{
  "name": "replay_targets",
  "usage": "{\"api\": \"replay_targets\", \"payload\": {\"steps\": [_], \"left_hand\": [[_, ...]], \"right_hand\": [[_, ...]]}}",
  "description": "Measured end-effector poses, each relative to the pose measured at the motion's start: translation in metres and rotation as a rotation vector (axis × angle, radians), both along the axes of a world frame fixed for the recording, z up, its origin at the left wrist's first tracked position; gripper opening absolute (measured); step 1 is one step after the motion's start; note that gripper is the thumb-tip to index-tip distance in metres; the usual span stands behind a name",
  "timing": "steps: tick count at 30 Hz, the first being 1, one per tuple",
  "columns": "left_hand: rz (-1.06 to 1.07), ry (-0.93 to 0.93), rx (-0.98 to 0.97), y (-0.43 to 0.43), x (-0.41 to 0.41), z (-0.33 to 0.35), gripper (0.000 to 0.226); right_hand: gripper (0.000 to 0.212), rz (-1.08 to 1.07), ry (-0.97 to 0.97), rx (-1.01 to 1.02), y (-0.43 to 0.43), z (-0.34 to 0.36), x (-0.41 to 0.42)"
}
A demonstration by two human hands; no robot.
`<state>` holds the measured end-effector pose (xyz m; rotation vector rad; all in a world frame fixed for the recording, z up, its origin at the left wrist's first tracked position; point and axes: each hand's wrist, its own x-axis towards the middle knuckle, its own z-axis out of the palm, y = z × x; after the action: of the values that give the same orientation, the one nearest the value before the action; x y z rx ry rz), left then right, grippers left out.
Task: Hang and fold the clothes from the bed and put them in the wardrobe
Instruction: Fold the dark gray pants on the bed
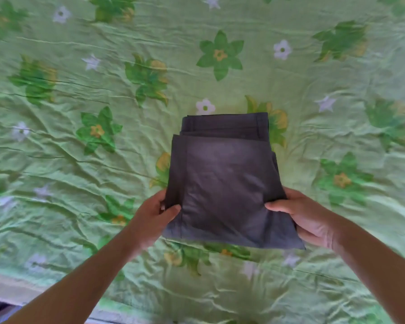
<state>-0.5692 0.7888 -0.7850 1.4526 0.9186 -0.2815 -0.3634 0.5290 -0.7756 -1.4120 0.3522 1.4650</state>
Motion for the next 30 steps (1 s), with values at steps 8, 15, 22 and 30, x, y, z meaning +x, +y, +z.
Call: {"api": "replay_targets", "payload": {"steps": [8, 15, 22, 30], "left_hand": [[-0.034, 0.115, 0.08, 0.034, 0.069, 0.004, 0.026], [-0.303, -0.047, 0.982, 0.029, 0.094, -0.007, 0.075], [-0.774, 0.031, 1.26, 0.022, 0.155, -0.068, 0.066], [-0.678, -0.013, 1.29, -0.011, 0.09, -0.053, 0.066]], "right_hand": [[0.021, 0.215, -0.475, -0.209, 0.043, 0.004, 0.059], [0.052, 0.731, -1.41, -0.645, 0.062, -0.012, 0.042], [0.076, 1.089, -1.575, -0.523, 0.13, -0.067, 0.056], [0.074, 0.993, -1.718, -0.469, 0.089, -0.055, 0.005]]}}
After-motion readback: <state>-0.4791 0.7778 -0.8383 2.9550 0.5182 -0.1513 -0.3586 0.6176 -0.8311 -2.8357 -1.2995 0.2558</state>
